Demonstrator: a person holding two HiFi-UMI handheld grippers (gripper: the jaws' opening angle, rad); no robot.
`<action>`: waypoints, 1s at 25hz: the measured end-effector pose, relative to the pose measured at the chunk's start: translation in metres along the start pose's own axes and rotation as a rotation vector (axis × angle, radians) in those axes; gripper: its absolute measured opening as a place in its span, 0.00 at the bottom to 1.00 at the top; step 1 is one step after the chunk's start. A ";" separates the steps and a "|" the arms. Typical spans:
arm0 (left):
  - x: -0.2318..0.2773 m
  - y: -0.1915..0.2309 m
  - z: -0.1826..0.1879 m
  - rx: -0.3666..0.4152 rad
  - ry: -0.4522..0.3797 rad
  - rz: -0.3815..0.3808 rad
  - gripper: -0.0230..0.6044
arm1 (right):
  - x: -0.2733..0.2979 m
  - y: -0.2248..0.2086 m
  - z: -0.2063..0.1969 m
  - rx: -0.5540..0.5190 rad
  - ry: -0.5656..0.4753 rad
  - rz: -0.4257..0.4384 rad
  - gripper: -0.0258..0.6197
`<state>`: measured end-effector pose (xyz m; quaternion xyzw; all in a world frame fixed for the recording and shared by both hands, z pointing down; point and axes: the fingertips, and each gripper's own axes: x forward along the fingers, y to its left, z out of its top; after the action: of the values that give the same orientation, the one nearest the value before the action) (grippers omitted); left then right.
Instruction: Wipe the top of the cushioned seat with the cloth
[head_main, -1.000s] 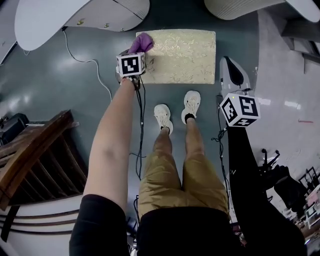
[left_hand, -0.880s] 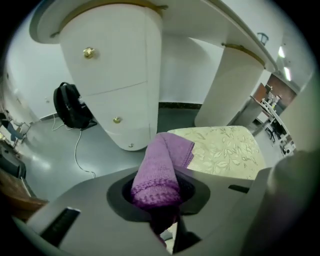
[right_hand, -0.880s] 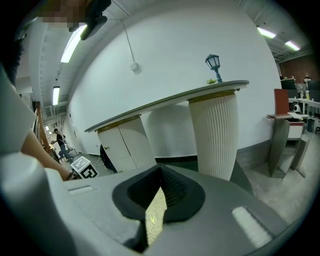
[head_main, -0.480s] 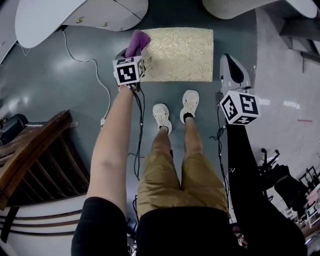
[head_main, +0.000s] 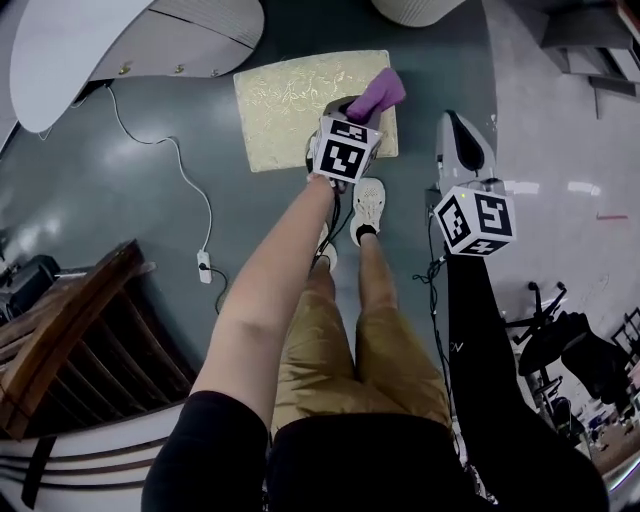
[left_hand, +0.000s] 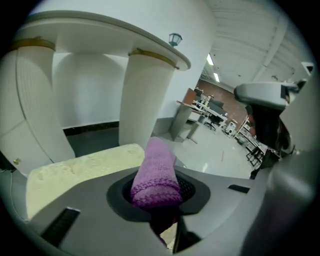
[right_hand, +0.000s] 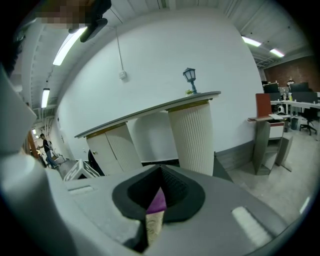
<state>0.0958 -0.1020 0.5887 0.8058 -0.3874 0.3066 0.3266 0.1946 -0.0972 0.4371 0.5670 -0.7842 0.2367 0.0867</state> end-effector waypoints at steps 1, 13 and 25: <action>0.012 -0.012 -0.004 0.005 0.019 -0.025 0.17 | -0.004 -0.006 0.000 0.004 -0.003 -0.011 0.04; 0.019 0.031 -0.052 -0.063 0.120 0.071 0.18 | -0.019 -0.017 0.002 0.015 -0.011 -0.028 0.04; -0.080 0.183 -0.106 -0.203 0.121 0.338 0.18 | 0.002 0.031 0.001 -0.029 0.002 0.063 0.04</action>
<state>-0.1216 -0.0762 0.6458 0.6723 -0.5258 0.3644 0.3725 0.1657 -0.0918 0.4286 0.5406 -0.8048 0.2285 0.0884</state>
